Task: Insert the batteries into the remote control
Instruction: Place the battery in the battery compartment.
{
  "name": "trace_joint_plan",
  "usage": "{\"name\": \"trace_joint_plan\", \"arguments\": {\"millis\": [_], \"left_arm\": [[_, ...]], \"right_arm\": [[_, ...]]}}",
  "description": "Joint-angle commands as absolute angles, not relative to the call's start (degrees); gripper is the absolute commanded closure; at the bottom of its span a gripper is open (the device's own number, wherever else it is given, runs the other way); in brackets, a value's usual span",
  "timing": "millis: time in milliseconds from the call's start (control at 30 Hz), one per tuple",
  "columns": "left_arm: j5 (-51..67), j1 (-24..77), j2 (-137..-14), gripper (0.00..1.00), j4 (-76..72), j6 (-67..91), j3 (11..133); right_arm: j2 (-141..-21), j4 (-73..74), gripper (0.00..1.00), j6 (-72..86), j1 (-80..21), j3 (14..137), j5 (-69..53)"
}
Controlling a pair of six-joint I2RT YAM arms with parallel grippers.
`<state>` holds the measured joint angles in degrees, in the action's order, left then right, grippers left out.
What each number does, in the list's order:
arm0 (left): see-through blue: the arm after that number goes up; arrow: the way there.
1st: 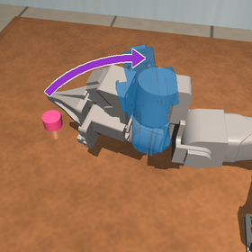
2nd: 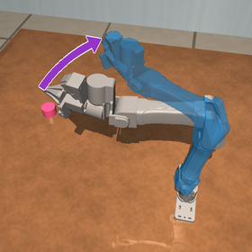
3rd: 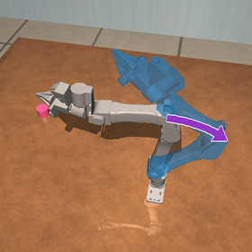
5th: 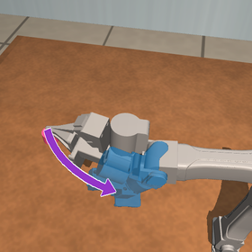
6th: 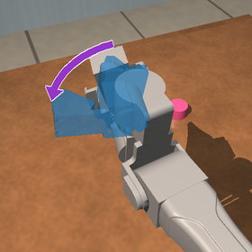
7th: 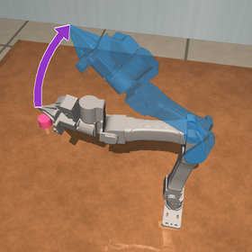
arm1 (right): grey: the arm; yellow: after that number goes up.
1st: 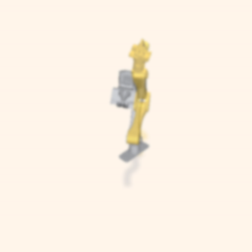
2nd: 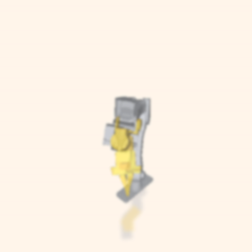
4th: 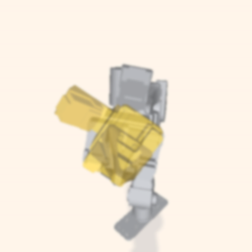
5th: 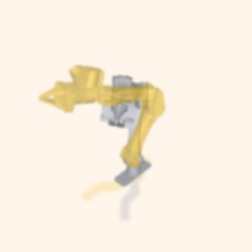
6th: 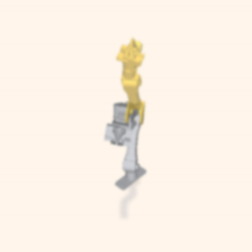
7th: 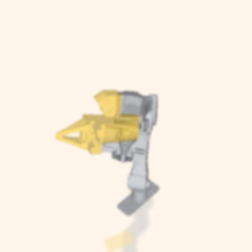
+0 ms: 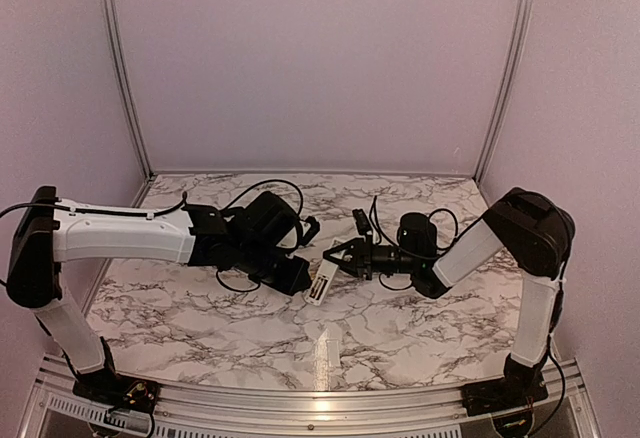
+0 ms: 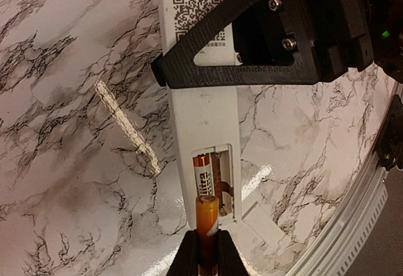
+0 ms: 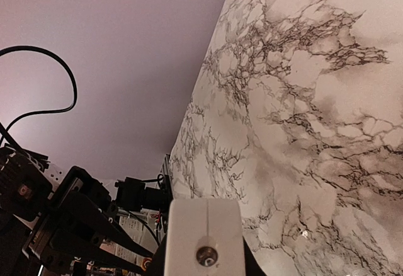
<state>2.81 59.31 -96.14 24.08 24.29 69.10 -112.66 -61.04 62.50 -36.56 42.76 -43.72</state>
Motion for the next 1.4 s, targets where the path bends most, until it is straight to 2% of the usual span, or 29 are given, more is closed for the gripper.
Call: {"name": "trace_joint_plan", "arguments": {"millis": [0,500,900,1233,1367], "left_arm": [[4.45,59.51,-99.16,1.00,25.15,25.52,71.57],[5.73,59.59,-102.88,0.99,27.40,25.93,73.52],[3.10,59.59,-105.56,0.92,30.80,26.02,76.16],[3.36,59.59,-107.27,0.91,32.38,25.85,77.78],[3.20,59.59,-107.53,0.87,32.80,25.97,78.07]], "right_arm": [[-114.05,-64.50,1.00,64.09,-37.57,43.31,-41.70],[-115.83,-66.36,1.00,67.61,-38.41,43.52,-39.46],[-117.21,-69.27,1.00,70.39,-38.58,43.56,-39.73],[-118.24,-70.55,1.00,72.40,-38.93,43.29,-39.04],[-118.54,-70.85,1.00,72.71,-38.91,43.26,-38.76]]}}
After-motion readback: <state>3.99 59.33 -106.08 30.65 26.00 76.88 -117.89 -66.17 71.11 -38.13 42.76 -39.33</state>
